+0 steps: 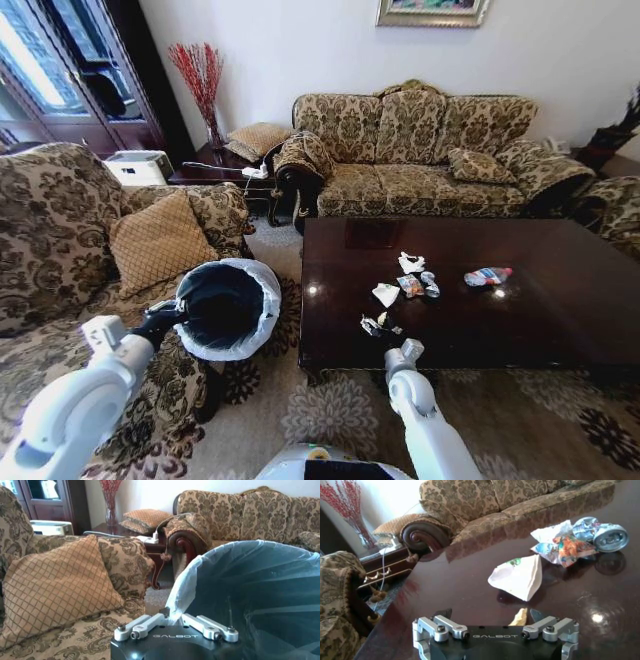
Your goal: Move to the front of the table and place the trash on the table into the trash bin.
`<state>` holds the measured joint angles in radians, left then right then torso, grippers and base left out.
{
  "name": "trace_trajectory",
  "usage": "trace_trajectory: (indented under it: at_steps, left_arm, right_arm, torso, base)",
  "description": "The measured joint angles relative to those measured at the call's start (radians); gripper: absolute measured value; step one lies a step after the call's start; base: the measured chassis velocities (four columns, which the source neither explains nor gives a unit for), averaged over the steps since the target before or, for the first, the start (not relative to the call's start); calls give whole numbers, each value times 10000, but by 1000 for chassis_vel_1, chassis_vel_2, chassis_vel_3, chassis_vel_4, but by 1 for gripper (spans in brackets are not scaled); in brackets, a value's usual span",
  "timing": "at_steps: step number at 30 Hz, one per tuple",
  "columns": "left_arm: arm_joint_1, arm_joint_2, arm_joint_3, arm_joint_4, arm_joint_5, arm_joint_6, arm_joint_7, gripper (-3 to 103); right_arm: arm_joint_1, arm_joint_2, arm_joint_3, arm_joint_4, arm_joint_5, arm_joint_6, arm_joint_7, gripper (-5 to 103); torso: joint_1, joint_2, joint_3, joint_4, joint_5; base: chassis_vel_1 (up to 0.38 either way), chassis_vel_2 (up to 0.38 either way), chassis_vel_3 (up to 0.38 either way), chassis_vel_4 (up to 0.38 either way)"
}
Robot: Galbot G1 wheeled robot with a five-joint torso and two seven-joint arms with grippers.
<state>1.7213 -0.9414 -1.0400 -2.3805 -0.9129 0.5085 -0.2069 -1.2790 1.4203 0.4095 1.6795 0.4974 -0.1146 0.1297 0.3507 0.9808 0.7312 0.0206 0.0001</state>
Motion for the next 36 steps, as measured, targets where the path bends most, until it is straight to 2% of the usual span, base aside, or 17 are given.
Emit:
trace_trajectory:
  at_steps: [6,10,11,12,13,14,15,18,19,20,22,26,27,29,30,32,36]
  left_arm:
    - [-58,-98,82,61,45,-91,6,0]
    - [-77,-271,119,133,111,-161,6,0]
    - [-77,-271,119,133,111,-161,6,0]
    - [-80,-303,120,147,127,-176,6,0]
    - [-93,-314,123,152,130,-208,7,0]
    - [-120,-333,139,158,131,-244,8,0]
    - [-120,-333,139,158,131,-244,8,0]
    - [-188,-419,206,174,153,-280,11,0]
    - [-188,-419,206,174,153,-280,11,0]
    - [-195,-468,248,190,184,-293,14,0]
    - [-195,-486,261,194,200,-298,18,0]
    - [-191,-564,282,201,241,-360,29,0]
    - [-191,-564,282,201,241,-360,29,0]
    - [-176,-565,278,201,244,-382,30,0]
    - [-169,-553,270,201,245,-386,30,0]
    - [-156,-529,248,195,245,-392,29,0]
    - [-113,-496,213,179,245,-402,17,0]
  right_arm:
    - [37,0,18,-158,190,-35,0,101]
    - [168,14,25,-366,408,-135,0,90]
    - [168,14,25,-366,408,-135,0,90]
    - [166,12,25,-389,454,-155,0,84]
    - [154,3,25,-391,559,-174,0,84]
    - [134,-23,23,-392,707,-208,0,73]
    - [134,-23,23,-392,707,-208,0,73]
    - [105,-95,28,-399,878,-246,0,57]
    - [105,-95,28,-399,878,-246,0,57]
    - [87,-142,32,-417,799,-237,0,51]
    - [76,-158,32,-418,769,-234,0,51]
    - [64,-197,30,-430,843,-249,0,30]
    - [64,-197,30,-430,843,-249,0,30]
    - [27,-197,33,-425,855,-249,0,19]
    - [6,-198,34,-410,856,-248,0,19]
    - [-22,-202,43,-363,867,-243,0,8]
    - [-49,-221,81,-294,900,-202,0,2]
  torso:
    - [0,0,0,0,-1]
    - [0,0,0,2,0]
    - [0,0,0,2,0]
    - [1,0,0,1,0]
    - [0,0,0,1,-1]
    - [0,0,0,1,0]
    - [0,0,0,1,0]
    - [0,1,0,0,0]
    - [0,1,0,0,0]
    - [0,0,0,1,-1]
    - [0,0,0,1,-1]
    - [0,0,0,1,0]
    - [0,0,0,1,0]
    - [0,0,0,1,-1]
    - [0,0,0,0,0]
    - [0,0,0,0,-1]
    - [0,1,0,0,0]
  base:
    - [0,0,0,0]
    - [0,0,0,0]
    - [0,0,0,0]
    - [0,0,0,0]
    - [0,0,0,0]
    - [0,0,0,0]
    - [0,0,0,0]
    - [0,0,0,0]
    - [0,0,0,0]
    - [0,0,0,0]
    - [0,0,0,0]
    - [0,0,0,0]
    - [0,0,0,0]
    - [0,0,0,0]
    - [0,0,0,0]
    - [0,0,0,0]
    - [0,0,0,0]
